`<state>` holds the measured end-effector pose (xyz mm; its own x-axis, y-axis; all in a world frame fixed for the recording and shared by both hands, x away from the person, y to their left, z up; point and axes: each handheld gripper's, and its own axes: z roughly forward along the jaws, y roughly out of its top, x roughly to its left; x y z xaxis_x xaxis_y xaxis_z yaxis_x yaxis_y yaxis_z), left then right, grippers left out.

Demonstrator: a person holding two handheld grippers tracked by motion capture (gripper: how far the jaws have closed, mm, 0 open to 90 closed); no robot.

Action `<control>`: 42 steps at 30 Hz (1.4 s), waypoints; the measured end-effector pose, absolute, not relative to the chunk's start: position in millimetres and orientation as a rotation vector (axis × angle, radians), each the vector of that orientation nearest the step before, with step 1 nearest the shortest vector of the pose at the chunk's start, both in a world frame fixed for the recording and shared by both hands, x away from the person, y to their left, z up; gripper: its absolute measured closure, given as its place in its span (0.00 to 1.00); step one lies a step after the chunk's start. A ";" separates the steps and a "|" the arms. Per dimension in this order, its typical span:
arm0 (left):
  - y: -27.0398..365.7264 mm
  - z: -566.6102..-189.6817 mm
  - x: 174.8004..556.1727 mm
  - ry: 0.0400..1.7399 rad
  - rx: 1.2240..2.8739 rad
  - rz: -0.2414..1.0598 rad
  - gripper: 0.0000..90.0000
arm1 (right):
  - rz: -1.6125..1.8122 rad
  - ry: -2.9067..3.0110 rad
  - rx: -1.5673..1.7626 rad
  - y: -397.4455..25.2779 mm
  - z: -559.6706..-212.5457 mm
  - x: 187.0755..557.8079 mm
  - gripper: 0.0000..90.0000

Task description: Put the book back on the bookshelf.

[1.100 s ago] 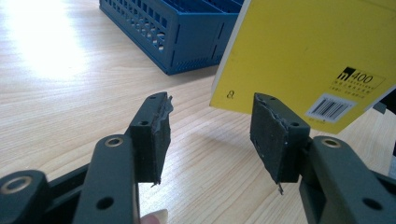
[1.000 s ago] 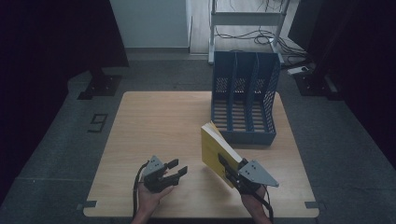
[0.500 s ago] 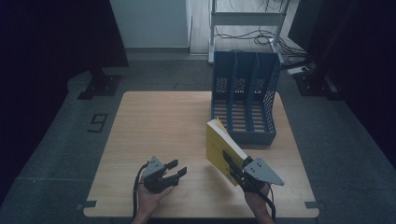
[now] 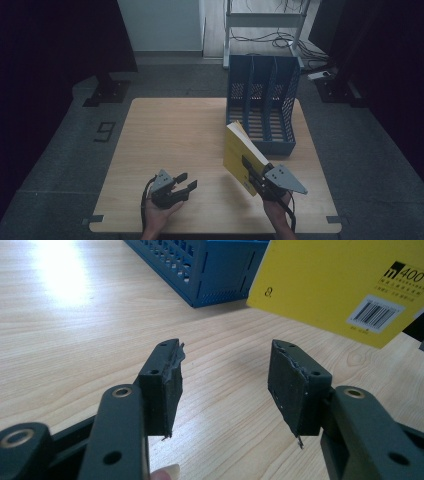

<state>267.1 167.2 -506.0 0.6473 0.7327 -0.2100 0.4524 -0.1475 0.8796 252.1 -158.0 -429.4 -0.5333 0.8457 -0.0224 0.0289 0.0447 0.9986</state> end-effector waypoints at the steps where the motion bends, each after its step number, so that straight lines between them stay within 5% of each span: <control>1: 167.4 -506.2 267.0 0.955 1.789 0.325 0.53 | 1.561 1.656 0.892 -158.3 -429.0 252.5 0.83; 42: 170.6 -510.3 269.3 0.976 1.801 0.322 0.53 | 1.548 1.573 0.961 -165.1 -409.4 276.9 0.83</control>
